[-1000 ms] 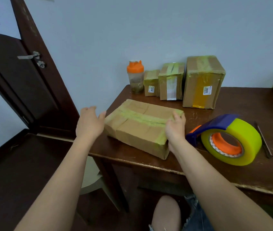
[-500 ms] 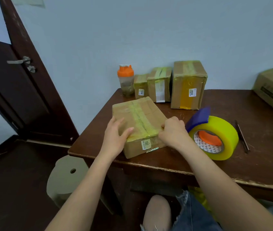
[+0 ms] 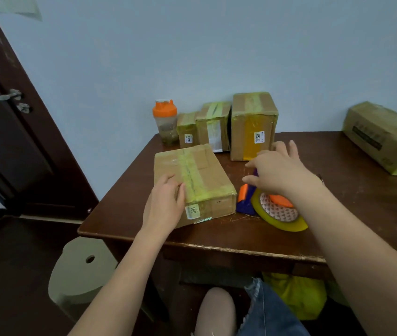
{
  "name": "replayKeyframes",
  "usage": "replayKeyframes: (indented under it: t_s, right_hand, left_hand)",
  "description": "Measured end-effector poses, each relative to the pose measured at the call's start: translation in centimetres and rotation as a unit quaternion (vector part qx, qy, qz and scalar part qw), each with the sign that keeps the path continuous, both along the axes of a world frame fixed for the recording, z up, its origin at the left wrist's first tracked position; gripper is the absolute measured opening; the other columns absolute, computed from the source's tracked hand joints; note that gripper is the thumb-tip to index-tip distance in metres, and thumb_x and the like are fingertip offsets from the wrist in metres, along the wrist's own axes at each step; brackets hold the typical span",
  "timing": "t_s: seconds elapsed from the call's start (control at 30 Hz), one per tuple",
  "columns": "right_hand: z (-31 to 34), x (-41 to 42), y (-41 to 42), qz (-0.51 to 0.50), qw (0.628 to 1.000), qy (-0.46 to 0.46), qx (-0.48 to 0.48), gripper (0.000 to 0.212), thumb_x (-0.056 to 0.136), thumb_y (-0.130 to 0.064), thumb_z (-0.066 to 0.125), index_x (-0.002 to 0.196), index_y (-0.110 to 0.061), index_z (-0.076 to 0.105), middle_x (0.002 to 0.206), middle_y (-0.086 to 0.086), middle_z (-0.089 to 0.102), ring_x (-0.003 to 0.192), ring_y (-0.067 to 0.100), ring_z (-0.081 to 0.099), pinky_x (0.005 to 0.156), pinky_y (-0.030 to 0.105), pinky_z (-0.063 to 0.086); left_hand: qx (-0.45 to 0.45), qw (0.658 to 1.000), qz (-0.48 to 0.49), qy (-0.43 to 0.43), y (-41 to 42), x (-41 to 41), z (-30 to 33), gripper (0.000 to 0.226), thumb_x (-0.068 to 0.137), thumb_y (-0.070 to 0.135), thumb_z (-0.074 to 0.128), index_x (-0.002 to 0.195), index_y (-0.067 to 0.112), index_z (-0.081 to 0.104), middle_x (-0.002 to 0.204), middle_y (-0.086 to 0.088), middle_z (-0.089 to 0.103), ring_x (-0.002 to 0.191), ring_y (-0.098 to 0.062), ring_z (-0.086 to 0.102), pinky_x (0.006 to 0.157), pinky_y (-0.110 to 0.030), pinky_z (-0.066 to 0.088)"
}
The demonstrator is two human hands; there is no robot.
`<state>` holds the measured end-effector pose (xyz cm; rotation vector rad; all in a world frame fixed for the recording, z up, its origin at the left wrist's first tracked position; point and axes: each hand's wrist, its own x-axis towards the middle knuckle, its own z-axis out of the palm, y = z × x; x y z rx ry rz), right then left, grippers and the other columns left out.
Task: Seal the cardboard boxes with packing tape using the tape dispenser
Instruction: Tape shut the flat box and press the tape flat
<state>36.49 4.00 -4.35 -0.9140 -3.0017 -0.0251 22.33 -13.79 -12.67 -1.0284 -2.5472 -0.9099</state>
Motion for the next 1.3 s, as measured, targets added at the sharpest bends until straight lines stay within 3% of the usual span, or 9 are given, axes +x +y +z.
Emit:
replayKeyframes:
  t_s: [0.1,0.3,0.5,0.67,0.8,0.93,1.03,1.13,1.3]
  right_hand:
    - [0.3,1.0,1.0,-0.005,1.0,-0.011,-0.008,0.054,0.089,-0.06,0.054,0.133,-0.029,0.057,0.139,0.0,0.048,0.137,0.033,0.023,0.118,0.055,0.008]
    - [0.0,2.1,2.2,-0.012,0.998,-0.025,-0.055,0.065,0.077,-0.06,0.07,0.132,-0.029,0.052,0.131,0.008,0.043,0.13,0.037,0.032,0.114,0.053,0.025]
    - [-0.3,2.5,2.9,0.004,0.983,-0.019,-0.18,0.065,0.079,-0.048,0.075,0.128,-0.022,0.04,0.12,0.007,0.047,0.094,0.021,0.053,0.082,0.032,0.049]
    - [0.1,2.1,2.5,-0.015,0.988,-0.079,-0.132,0.085,0.068,-0.07,0.07,0.131,-0.023,0.037,0.122,0.006,0.051,0.104,0.026,0.055,0.093,0.044,0.051]
    - [0.4,1.0,1.8,-0.048,0.989,-0.102,-0.096,0.099,0.062,-0.084,0.058,0.134,-0.018,0.04,0.133,0.008,0.051,0.127,0.033,0.042,0.1,0.047,0.043]
    - [-1.0,-0.5,1.3,-0.062,0.992,-0.104,-0.045,0.098,0.066,-0.072,0.07,0.137,-0.017,0.031,0.132,0.013,0.05,0.124,0.036,0.047,0.096,0.048,0.046]
    - [-0.9,-1.2,1.8,-0.042,0.984,-0.172,-0.032,0.089,0.073,-0.061,0.073,0.145,-0.033,0.028,0.135,0.008,0.048,0.121,0.032,0.05,0.09,0.042,0.048]
    - [-0.6,-1.8,2.0,-0.046,0.974,-0.219,-0.032,0.077,0.074,-0.05,0.077,0.141,-0.04,0.042,0.135,-0.001,0.052,0.12,0.027,0.052,0.082,0.038,0.048]
    - [-0.9,-1.3,1.9,-0.03,0.983,-0.181,-0.012,0.05,0.084,-0.024,0.062,0.132,-0.035,0.054,0.117,-0.004,0.061,0.101,0.021,0.058,0.071,0.031,0.045]
  left_hand:
    - [-0.017,0.999,-0.051,-0.005,1.0,0.9,0.2,0.035,0.101,0.035,0.047,0.121,0.015,0.067,0.143,0.0,0.05,0.125,-0.016,0.05,0.09,-0.023,0.037]
    - [-0.128,0.987,-0.096,-0.023,2.4,1.5,-0.3,0.058,0.088,0.058,0.055,0.135,0.024,0.056,0.15,0.004,0.042,0.135,-0.016,0.041,0.105,-0.036,0.041]
    - [-0.106,0.991,-0.084,-0.004,2.7,0.6,-0.6,0.042,0.096,0.045,0.051,0.13,0.021,0.06,0.131,0.004,0.057,0.117,-0.015,0.054,0.088,-0.027,0.044]
    - [-0.106,0.992,-0.062,-0.009,3.5,0.0,-0.5,0.041,0.096,0.044,0.052,0.128,0.021,0.061,0.128,0.004,0.059,0.113,-0.015,0.056,0.081,-0.025,0.044]
    - [-0.091,0.994,-0.061,-0.014,3.8,-0.2,-0.6,0.04,0.095,0.044,0.054,0.125,0.02,0.063,0.125,0.003,0.061,0.109,-0.015,0.057,0.081,-0.027,0.047]
    - [-0.09,0.994,-0.065,-0.013,3.9,-0.3,-0.6,0.039,0.095,0.043,0.054,0.126,0.021,0.062,0.125,0.004,0.06,0.109,-0.015,0.056,0.078,-0.025,0.045]
    - [-0.09,0.994,-0.065,-0.007,3.9,-0.2,-0.6,0.039,0.096,0.043,0.053,0.126,0.02,0.062,0.125,0.003,0.06,0.109,-0.014,0.056,0.076,-0.023,0.042]
    - [-0.092,0.994,-0.064,-0.006,3.8,-0.2,-0.6,0.039,0.095,0.042,0.055,0.127,0.021,0.061,0.125,0.004,0.059,0.109,-0.014,0.056,0.077,-0.022,0.043]
    - [-0.108,0.991,-0.077,-0.009,3.3,-0.1,-0.7,0.039,0.093,0.032,0.063,0.131,0.024,0.057,0.128,0.004,0.058,0.108,-0.017,0.057,0.082,-0.027,0.046]
